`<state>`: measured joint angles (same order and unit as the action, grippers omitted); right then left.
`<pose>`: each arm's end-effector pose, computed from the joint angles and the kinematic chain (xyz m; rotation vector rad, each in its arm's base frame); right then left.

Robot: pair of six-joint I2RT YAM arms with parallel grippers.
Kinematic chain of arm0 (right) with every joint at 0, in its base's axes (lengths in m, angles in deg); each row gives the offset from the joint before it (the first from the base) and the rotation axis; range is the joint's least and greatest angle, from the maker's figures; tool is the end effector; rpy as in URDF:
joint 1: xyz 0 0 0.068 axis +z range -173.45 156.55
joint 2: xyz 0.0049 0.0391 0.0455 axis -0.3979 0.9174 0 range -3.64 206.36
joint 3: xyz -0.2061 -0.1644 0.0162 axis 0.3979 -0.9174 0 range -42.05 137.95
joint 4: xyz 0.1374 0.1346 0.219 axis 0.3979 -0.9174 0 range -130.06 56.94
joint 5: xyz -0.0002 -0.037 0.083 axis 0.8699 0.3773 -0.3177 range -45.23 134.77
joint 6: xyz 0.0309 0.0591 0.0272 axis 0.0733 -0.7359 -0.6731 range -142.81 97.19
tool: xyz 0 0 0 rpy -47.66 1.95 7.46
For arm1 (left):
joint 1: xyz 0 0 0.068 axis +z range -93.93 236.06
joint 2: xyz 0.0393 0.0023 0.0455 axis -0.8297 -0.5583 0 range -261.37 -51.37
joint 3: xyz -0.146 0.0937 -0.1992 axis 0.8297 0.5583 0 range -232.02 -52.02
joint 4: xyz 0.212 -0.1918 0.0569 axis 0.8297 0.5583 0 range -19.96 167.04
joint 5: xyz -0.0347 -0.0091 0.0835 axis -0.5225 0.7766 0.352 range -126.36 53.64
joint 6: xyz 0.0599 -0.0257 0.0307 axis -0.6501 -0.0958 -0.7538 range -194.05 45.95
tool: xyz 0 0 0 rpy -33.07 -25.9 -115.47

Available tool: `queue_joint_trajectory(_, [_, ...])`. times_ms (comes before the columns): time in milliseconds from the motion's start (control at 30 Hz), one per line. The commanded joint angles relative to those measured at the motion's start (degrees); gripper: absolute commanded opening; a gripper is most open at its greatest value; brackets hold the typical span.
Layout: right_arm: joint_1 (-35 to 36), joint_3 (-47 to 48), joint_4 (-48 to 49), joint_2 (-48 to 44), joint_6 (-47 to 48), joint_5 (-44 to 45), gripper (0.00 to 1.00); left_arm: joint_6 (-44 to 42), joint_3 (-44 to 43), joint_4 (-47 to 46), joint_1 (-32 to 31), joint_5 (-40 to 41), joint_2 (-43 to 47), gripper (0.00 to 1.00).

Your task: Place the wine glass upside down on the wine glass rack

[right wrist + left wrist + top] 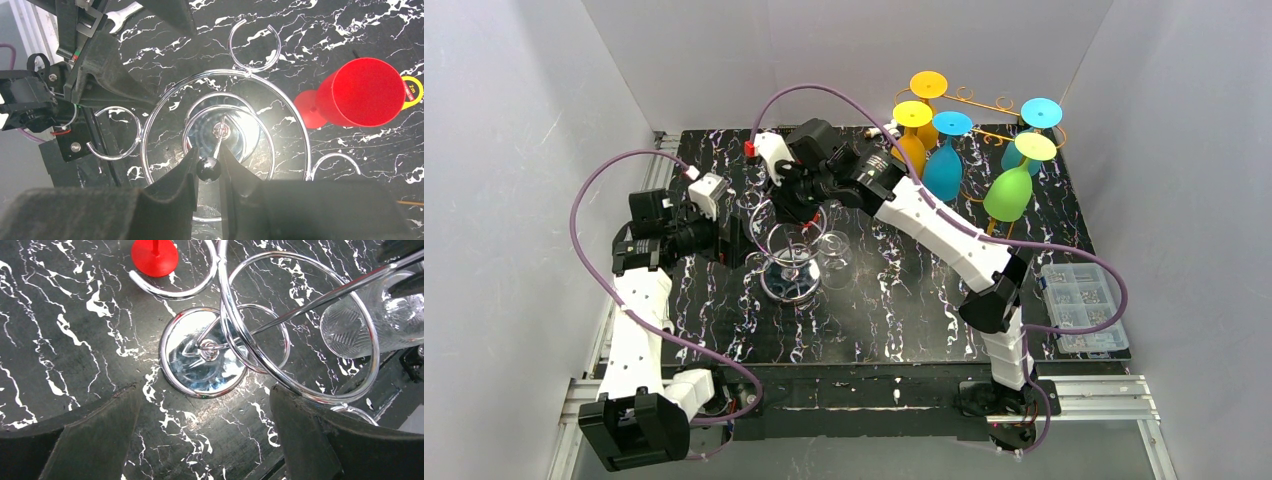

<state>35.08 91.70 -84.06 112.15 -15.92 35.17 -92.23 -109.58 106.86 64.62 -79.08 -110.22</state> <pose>0.2458 0.4206 0.4132 -1.2849 1.8135 0.6924 0.2621 -0.0015 0.3129 0.5607 2.0102 -0.5495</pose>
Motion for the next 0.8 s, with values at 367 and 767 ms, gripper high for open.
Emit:
queue_joint_trajectory(367, [-0.3, 6.1, 0.3, -1.3, 1.4, 1.3, 0.01, 4.3, 1.7, -3.5, -4.7, -4.4, 0.8, 0.99])
queue_joint_trajectory(767, [-0.3, 8.9, -1.4, -1.7, 1.2, 3.2, 0.01, 6.7, 3.2, -6.4, -11.1, -1.9, -0.4, 0.95])
